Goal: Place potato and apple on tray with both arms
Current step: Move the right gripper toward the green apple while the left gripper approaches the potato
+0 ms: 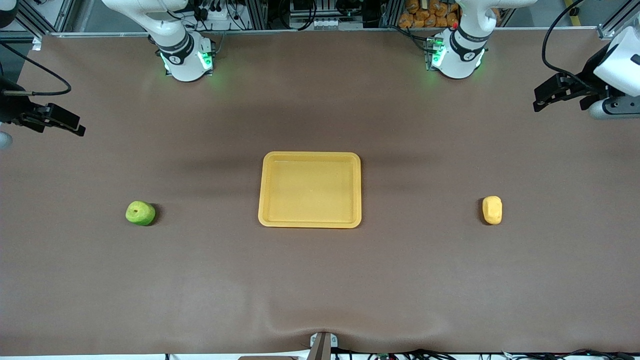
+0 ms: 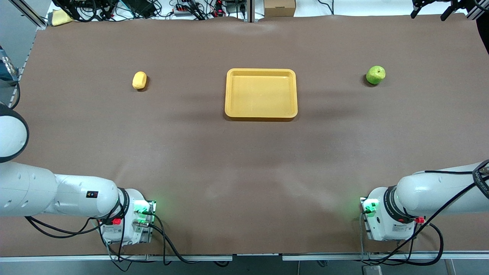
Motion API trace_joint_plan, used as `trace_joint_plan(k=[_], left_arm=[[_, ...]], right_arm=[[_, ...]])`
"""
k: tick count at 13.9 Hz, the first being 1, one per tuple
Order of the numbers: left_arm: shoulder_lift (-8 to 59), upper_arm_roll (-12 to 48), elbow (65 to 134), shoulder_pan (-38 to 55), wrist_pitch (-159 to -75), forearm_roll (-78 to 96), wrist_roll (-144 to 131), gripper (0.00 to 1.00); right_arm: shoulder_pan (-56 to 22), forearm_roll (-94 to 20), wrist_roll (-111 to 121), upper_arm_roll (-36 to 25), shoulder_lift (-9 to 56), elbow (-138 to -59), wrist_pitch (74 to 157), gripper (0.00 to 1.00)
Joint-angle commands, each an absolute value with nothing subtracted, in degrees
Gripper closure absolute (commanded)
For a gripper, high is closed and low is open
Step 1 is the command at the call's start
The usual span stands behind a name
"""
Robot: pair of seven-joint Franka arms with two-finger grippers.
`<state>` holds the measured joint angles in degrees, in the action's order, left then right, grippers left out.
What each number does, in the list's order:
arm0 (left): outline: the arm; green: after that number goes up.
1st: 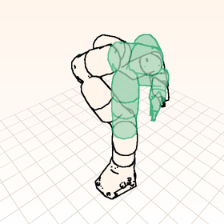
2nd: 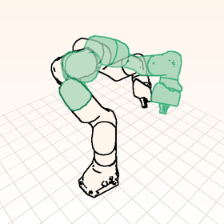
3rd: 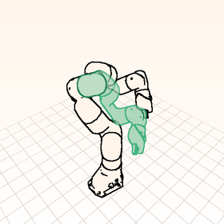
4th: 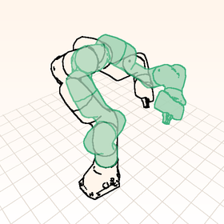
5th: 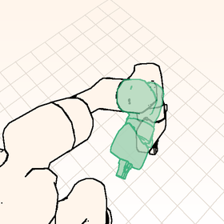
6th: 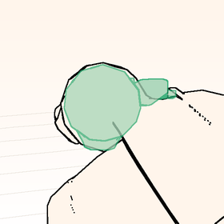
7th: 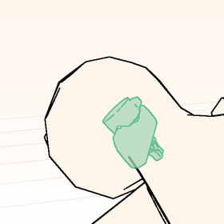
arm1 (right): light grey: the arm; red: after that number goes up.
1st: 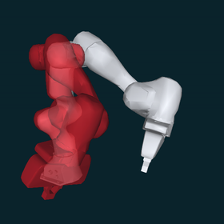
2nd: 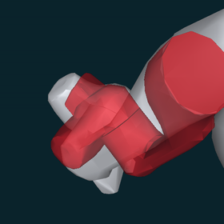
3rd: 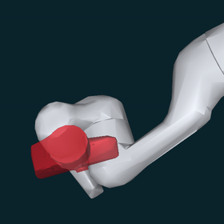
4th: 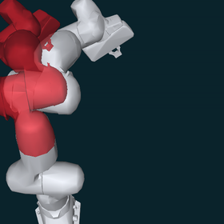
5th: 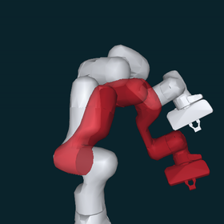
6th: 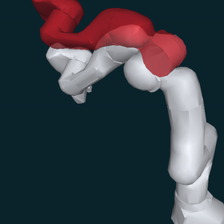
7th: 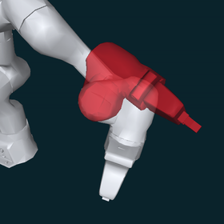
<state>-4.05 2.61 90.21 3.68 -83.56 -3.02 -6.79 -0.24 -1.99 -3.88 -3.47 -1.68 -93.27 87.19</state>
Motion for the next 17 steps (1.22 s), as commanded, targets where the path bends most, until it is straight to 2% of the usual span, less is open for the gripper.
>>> trace_joint_plan(k=[1, 9, 15, 17], left_arm=[[-3.69, 2.55, 89.12, 3.52, -82.79, -2.9, -6.33, 0.0], [-2.99, 2.55, 88.16, 3.43, -82.79, -2.81, -6.24, 0.0], [-1.68, 1.85, 89.12, 1.49, -82.79, -2.11, -5.98, 0.0], [-1.06, 1.85, 90.17, 1.49, -83.4, -2.11, -6.06, 0.0]], right_arm=[[-0.09, -1.14, -4.66, -3.25, -0.36, -91.32, 86.04, 0.0], [-0.18, -1.41, -4.75, -3.25, 0.53, -91.32, 86.22, 0.0], [-0.79, -1.58, -4.92, -3.25, 9.83, -86.66, 86.04, 0.0], [-1.05, -1.58, -4.92, -3.16, 10.63, -86.66, 85.96, 0.0]])
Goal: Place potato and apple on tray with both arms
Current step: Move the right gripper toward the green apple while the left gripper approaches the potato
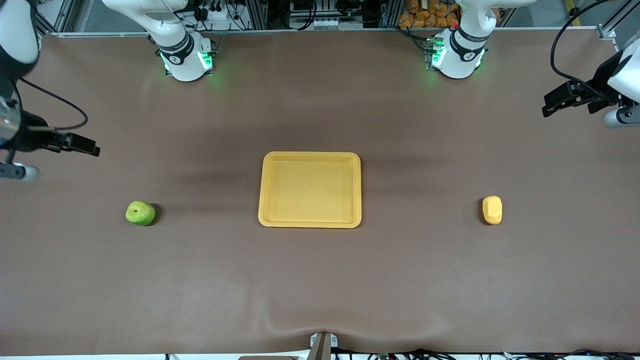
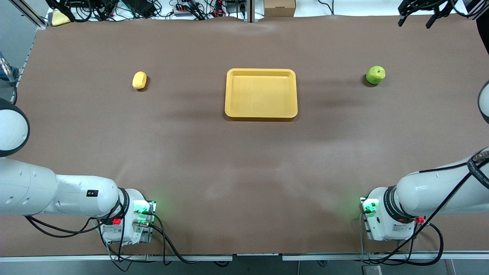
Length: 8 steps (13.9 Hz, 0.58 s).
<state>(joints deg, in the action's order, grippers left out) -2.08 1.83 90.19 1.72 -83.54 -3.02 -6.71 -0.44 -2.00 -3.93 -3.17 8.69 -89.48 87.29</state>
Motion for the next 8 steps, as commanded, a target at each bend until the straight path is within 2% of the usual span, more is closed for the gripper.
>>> trace_joint_plan(k=[1, 8], left_arm=[[-0.45, 1.85, 90.87, 1.49, -84.45, -2.11, -6.06, 0.0], [0.0, 1.84, 102.02, 0.18, -99.03, -2.99, -6.06, 0.0]], right_arm=[[-1.05, -1.58, -4.83, -3.16, 11.16, -86.66, 85.7, 0.0], [-0.97, -1.58, -4.83, -3.16, 15.73, -86.66, 81.48, 0.0]])
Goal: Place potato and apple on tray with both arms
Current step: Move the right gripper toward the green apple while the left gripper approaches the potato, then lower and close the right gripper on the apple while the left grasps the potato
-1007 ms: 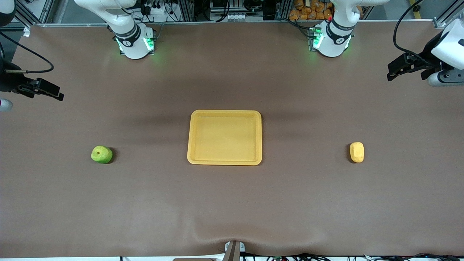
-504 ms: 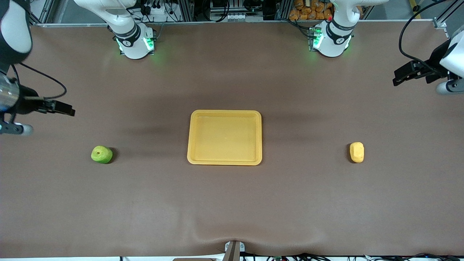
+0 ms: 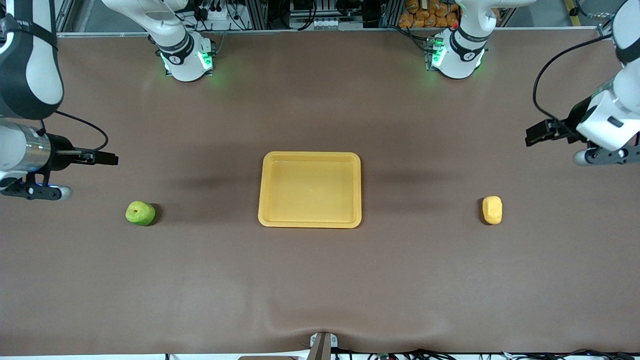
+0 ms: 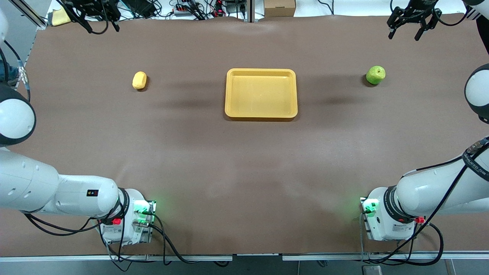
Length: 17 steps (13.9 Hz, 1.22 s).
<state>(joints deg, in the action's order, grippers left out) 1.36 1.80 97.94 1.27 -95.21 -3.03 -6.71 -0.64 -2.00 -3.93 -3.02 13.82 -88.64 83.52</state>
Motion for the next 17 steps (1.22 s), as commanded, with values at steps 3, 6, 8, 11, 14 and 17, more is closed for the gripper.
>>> trace_joint_plan(k=[3, 6, 8, 11, 14, 17], left_arm=[[0.09, 1.85, 106.24, 0.09, -104.22, -2.99, -6.06, 0.0], [0.17, 1.76, 110.55, 0.0, -110.28, -3.08, -5.89, 0.0], [0.61, 1.76, 112.58, 0.09, -113.19, -3.08, -5.8, 0.0], [1.4, 1.85, 113.99, 0.09, -115.83, -3.16, -5.8, 0.0], [1.67, 1.93, 116.79, 0.0, -119.69, -6.59, -5.8, 0.0], [1.76, 1.93, 119.26, 0.0, -123.12, -6.59, -5.71, 0.0]], right_arm=[[-0.79, -1.41, -4.75, -3.16, 17.74, -86.66, 79.99, 0.0], [-0.18, -1.41, -4.75, -3.25, 20.91, -86.57, 78.4, 0.0], [-0.18, -1.32, -4.66, -3.25, 22.93, -86.49, 78.4, 0.0], [-0.26, -1.58, -4.83, -3.25, 26.88, -86.22, 78.57, 0.0], [0.96, -2.46, -4.48, -3.25, 27.59, -87.36, 79.88, 0.0], [2.55, -4.13, -4.31, -3.25, 27.34, -93.15, 87.87, 0.0]])
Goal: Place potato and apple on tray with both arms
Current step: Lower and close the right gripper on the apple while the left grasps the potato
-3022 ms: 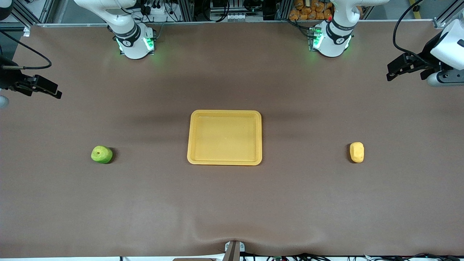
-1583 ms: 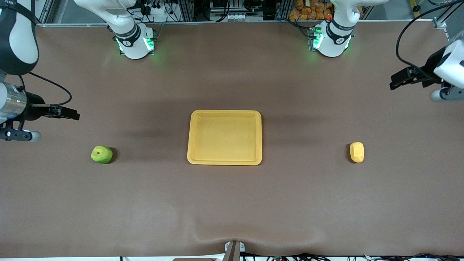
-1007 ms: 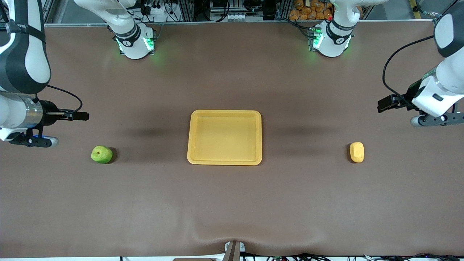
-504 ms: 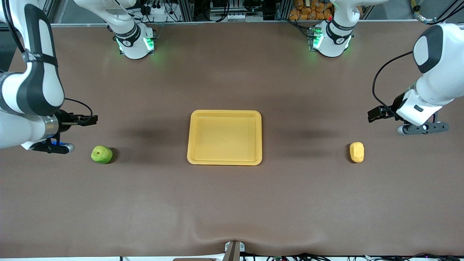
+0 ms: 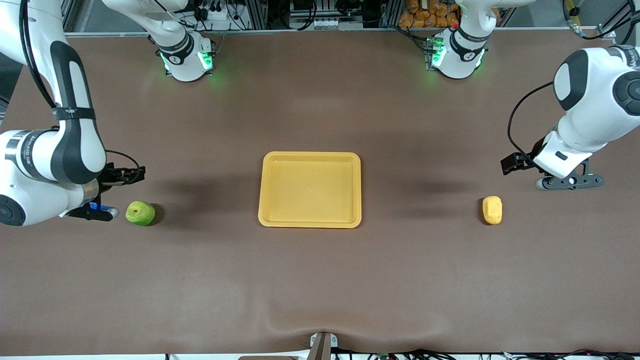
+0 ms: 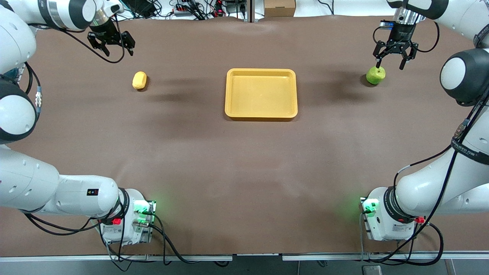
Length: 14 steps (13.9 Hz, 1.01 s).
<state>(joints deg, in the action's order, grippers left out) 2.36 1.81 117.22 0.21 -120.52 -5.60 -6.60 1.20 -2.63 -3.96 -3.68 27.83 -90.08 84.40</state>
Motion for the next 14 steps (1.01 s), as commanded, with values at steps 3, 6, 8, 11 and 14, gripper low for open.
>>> trace_joint_plan(k=[3, 6, 8, 11, 14], left_arm=[[1.67, 1.93, 122.34, 0.0, -127.69, -6.59, -5.71, 0.0], [2.54, 1.93, 123.13, 0.0, -129.89, -7.11, -5.71, 0.0], [3.6, 1.93, 123.66, -0.61, -132.18, -8.52, -5.63, 0.0], [6.58, 1.93, 123.84, -2.1, -136.57, -8.79, -1.69, 0.0], [9.75, 2.2, 123.66, -4.13, -140.52, -8.79, 0.44, 0.0]], right_arm=[[2.98, -4.04, -2.65, -3.25, 27.25, -96.23, 95.77, 0.0], [3.34, -4.13, -0.27, -3.25, 27.6, -96.95, 105.8, 0.0], [3.78, -4.04, -0.09, -3.25, 27.6, -95.46, 108.54, 0.0], [4.31, -3.43, -0.09, -3.25, 27.6, -93.52, 108.54, 0.0], [5.53, -3.95, 0.0, -3.25, 27.69, -93.69, 109.33, 0.0]])
